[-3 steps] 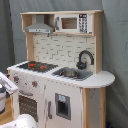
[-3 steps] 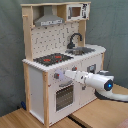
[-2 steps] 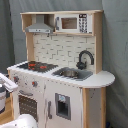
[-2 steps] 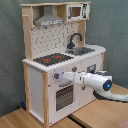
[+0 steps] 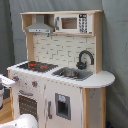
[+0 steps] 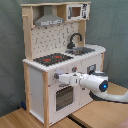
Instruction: Play with the kitchen
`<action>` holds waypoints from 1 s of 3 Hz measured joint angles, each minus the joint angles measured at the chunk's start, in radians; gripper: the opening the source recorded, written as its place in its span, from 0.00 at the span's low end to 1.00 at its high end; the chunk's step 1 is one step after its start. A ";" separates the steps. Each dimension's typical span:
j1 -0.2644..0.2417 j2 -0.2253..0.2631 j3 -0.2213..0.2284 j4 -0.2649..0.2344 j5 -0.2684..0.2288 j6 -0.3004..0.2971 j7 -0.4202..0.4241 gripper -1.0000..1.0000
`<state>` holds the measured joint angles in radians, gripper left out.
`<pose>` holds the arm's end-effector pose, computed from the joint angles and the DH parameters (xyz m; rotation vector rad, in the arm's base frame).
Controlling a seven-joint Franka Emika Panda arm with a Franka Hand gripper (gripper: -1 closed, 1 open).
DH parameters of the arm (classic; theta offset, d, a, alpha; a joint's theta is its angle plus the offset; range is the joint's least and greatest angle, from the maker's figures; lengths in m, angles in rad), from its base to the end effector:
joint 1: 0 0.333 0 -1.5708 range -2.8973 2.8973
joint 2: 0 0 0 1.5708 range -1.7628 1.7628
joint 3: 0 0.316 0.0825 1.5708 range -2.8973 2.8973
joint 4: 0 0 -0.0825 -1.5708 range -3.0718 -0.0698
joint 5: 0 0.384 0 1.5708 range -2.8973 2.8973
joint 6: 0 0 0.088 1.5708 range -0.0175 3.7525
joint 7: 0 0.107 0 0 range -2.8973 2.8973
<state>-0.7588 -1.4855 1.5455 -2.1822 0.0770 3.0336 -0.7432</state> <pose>0.2872 0.5301 0.3670 0.7244 1.5170 0.8252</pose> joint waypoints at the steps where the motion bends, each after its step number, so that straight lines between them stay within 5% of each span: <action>1: -0.039 0.000 0.031 0.031 -0.001 -0.016 -0.081 1.00; 3: -0.129 0.001 0.060 0.139 -0.001 -0.124 -0.165 1.00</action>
<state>-0.8881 -1.4846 1.6059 -2.0435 0.0758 2.9093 -0.9081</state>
